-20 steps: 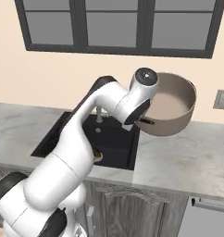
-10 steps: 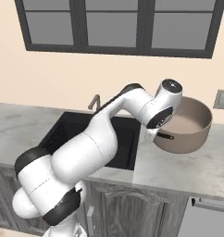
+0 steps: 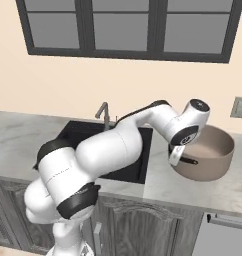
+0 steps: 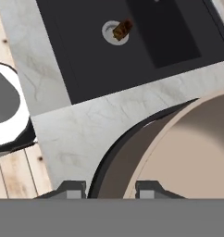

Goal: Dump the sweet potato from the pot into the sink. Then turn on the water and wash the sweet potato. Then turn off the water and put the sweet potato back in the pot.

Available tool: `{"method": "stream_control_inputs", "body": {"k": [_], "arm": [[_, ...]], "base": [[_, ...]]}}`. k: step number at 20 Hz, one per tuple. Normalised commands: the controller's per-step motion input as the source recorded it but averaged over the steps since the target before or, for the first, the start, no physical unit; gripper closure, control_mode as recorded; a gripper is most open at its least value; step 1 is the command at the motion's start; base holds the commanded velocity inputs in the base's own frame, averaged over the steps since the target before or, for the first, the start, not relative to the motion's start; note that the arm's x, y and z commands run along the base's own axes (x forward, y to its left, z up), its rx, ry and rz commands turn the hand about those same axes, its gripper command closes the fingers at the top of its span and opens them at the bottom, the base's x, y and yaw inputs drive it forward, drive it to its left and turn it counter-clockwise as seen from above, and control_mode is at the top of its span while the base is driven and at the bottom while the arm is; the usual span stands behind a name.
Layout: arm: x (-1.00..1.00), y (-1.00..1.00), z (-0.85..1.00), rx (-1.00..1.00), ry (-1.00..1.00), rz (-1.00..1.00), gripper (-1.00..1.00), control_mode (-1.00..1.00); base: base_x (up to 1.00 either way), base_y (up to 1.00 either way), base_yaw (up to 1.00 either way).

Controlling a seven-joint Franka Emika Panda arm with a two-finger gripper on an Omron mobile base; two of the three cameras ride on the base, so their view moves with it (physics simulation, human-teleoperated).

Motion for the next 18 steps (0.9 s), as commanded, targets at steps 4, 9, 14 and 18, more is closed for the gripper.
{"method": "stream_control_inputs", "body": {"k": [4,9,14,18], "arm": [[0.07,-0.04,-0.56,0.0,0.0,0.0,1.0,-1.0],[0.04,-0.01,-0.49,0.0,0.0,0.0,1.0,-1.0],[0.21,0.0,-0.51,0.0,0.0,0.0,1.0,-1.0],[0.31,-0.02,-0.42,0.0,0.0,0.0,1.0,-1.0]], "base": [[0.0,0.0,0.0],[0.0,0.0,0.0],[0.0,0.0,0.0],[0.0,0.0,0.0]]}}
